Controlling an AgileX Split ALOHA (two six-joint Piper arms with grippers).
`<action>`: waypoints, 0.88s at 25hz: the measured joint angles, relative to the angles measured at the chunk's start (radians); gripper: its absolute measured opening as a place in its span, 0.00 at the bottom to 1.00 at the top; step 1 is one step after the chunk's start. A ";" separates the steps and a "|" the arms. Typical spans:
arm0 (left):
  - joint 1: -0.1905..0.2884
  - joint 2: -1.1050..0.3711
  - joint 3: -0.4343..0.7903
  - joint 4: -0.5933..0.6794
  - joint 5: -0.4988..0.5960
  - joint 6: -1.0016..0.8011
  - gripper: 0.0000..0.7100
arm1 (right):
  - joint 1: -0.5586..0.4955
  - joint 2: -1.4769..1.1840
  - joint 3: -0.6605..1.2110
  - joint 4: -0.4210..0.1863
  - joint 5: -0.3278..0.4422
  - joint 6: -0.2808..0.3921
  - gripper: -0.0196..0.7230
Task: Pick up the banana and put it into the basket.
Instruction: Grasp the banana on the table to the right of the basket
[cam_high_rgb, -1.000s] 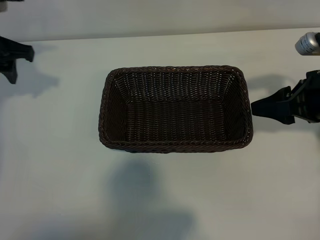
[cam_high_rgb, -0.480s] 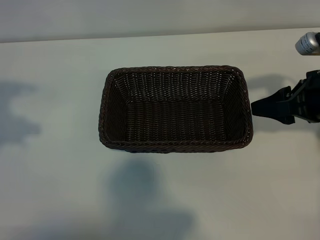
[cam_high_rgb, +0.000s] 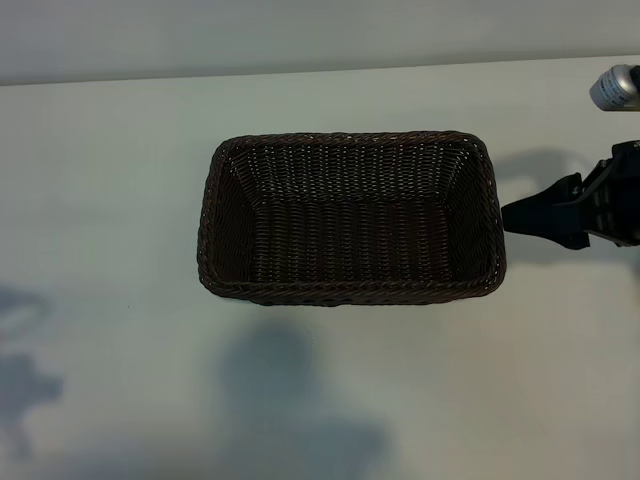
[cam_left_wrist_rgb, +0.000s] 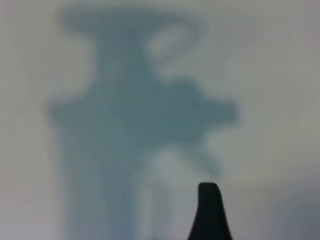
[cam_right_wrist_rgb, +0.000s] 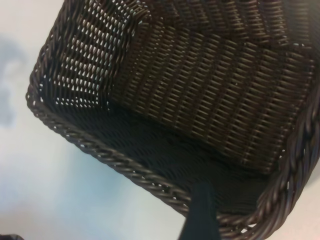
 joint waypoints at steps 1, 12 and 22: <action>0.000 -0.037 0.026 0.000 0.001 0.000 0.79 | 0.000 0.000 0.000 0.000 0.001 0.000 0.81; 0.000 -0.244 0.046 -0.043 0.008 -0.001 0.79 | 0.000 0.000 0.000 0.000 0.002 0.000 0.81; 0.000 -0.274 0.046 -0.043 0.008 0.003 0.79 | 0.000 0.000 0.000 -0.004 0.007 0.000 0.81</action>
